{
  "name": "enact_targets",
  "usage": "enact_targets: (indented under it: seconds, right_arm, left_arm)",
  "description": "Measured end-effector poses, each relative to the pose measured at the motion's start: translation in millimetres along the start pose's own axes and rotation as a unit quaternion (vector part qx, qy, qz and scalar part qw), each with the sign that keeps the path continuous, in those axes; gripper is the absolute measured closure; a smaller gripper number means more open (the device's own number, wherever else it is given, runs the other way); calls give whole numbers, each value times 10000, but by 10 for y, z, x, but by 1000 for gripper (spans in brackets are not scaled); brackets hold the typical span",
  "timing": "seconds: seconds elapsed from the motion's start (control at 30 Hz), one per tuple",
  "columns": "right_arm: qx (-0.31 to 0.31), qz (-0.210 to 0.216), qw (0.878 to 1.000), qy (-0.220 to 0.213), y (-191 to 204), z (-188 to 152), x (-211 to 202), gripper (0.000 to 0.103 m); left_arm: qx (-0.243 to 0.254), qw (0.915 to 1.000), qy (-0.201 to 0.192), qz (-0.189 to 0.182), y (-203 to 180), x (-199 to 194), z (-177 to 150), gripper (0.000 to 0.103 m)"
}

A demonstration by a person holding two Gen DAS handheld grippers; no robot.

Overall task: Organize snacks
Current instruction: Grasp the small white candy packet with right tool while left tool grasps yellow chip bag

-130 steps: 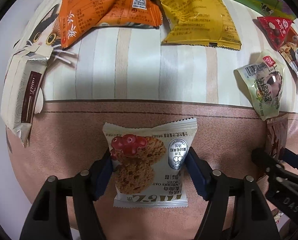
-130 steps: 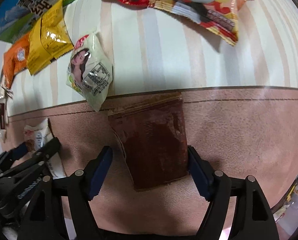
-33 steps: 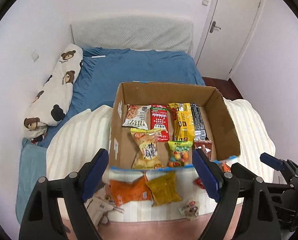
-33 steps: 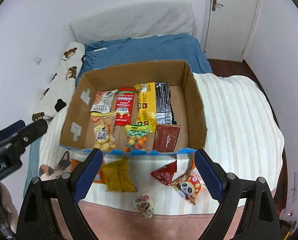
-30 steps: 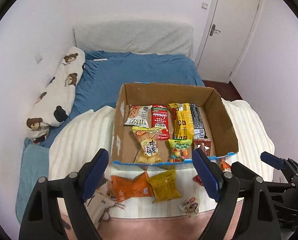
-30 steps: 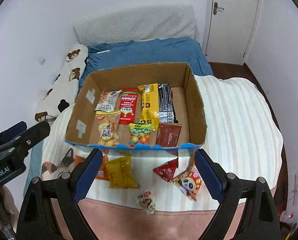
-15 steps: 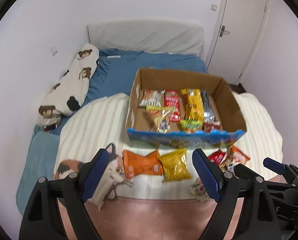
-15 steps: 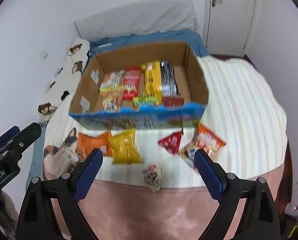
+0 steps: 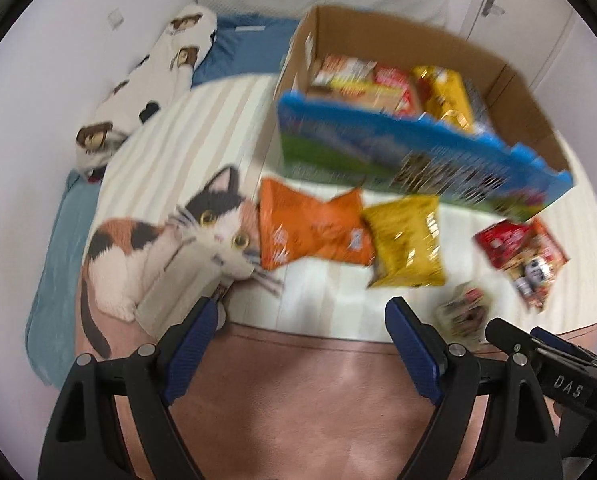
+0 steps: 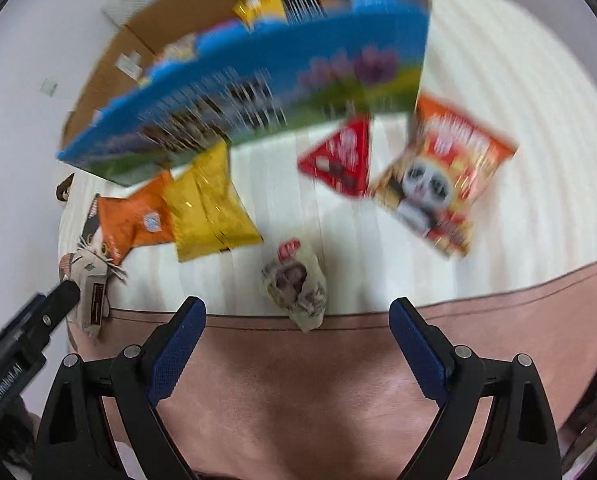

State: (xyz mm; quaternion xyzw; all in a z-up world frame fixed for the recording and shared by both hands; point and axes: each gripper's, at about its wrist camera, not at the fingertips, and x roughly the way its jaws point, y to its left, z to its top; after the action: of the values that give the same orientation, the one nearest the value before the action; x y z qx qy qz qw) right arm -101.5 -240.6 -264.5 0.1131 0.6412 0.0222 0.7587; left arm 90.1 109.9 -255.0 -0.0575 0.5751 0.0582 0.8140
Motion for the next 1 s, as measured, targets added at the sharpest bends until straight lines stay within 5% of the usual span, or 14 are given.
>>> enact_targets:
  seconds: [0.2, 0.37, 0.73, 0.8, 1.0]
  right_arm:
    - [268, -62, 9994, 211, -45, 57, 466, 18]
    - [-223, -369, 9990, 76, 94, 102, 678, 57]
    - [178, -359, 9992, 49, -260, 111, 518, 59]
    - [215, -349, 9991, 77, -274, 98, 521, 59]
    - [241, -236, 9992, 223, -423, 37, 481, 61]
  left_arm:
    - [-137, 9991, 411, -30, 8, 271, -23, 17]
    - [-208, 9979, 578, -210, -129, 407, 132, 17]
    - [-139, 9822, 1566, -1024, -808, 1111, 580, 18]
    - [-108, 9845, 1526, -863, -875, 1191, 606, 42]
    - [213, 9867, 1416, -771, -847, 1050, 388, 52]
